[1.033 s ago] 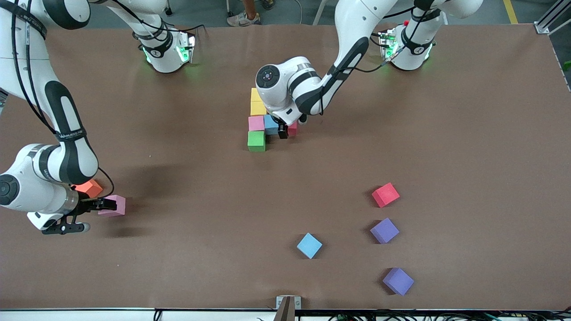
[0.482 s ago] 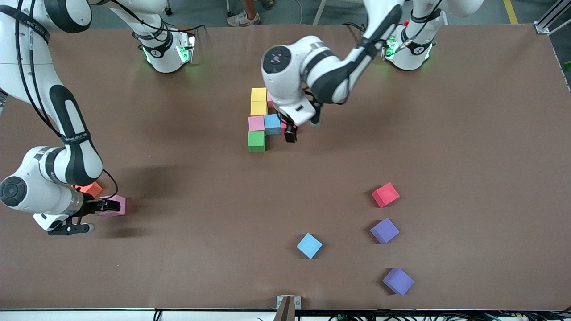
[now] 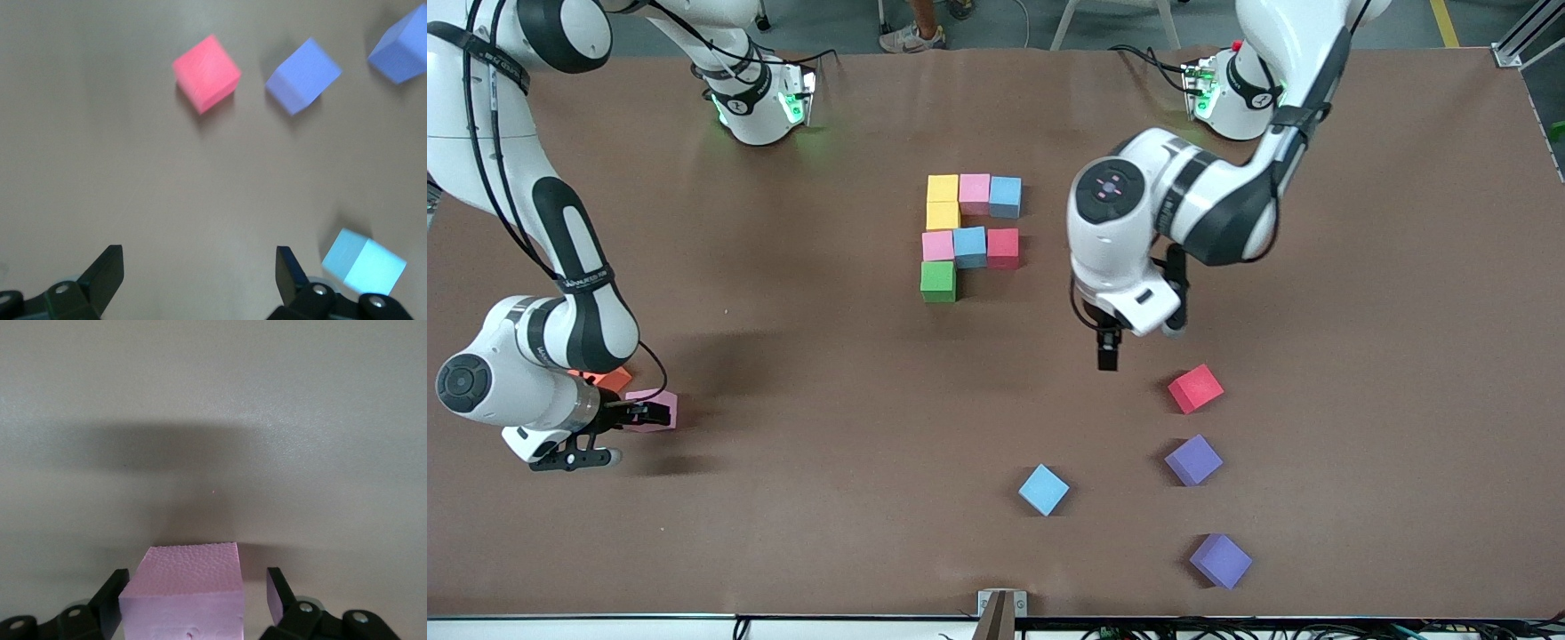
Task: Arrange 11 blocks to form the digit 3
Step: 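Move the left gripper toward another red block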
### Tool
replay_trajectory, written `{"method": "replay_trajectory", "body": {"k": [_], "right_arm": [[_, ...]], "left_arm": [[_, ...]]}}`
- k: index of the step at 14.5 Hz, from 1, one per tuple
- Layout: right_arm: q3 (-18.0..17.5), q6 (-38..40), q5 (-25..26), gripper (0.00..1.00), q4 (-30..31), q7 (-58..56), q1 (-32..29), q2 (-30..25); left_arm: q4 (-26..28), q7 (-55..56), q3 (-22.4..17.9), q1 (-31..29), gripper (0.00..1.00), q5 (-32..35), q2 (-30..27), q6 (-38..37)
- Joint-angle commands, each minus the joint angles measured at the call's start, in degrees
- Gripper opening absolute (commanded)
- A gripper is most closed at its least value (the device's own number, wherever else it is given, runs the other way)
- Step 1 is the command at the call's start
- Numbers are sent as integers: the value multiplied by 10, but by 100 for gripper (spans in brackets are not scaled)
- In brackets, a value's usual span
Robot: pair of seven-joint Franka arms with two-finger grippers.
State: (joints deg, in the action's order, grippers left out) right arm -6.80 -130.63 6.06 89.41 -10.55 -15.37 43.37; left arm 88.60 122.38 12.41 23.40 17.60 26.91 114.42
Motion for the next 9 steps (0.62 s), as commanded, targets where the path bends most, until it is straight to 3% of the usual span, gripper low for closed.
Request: {"method": "replay_trajectory", "body": {"k": [1,4,9], "right_arm": [[-1,5,10,44,-2,5,-1,1],[-2,22,5,37,-4,4,0,-1],[-5,48,-2,40,-37,10,43,-11]], "left_arm": [[-12,-100,11,-47,100,4,-1,-5],[-11,-247,10,-84,100,-12,-10,-14],[-10,-500,5,-129,100,-70,-9,-31]]}}
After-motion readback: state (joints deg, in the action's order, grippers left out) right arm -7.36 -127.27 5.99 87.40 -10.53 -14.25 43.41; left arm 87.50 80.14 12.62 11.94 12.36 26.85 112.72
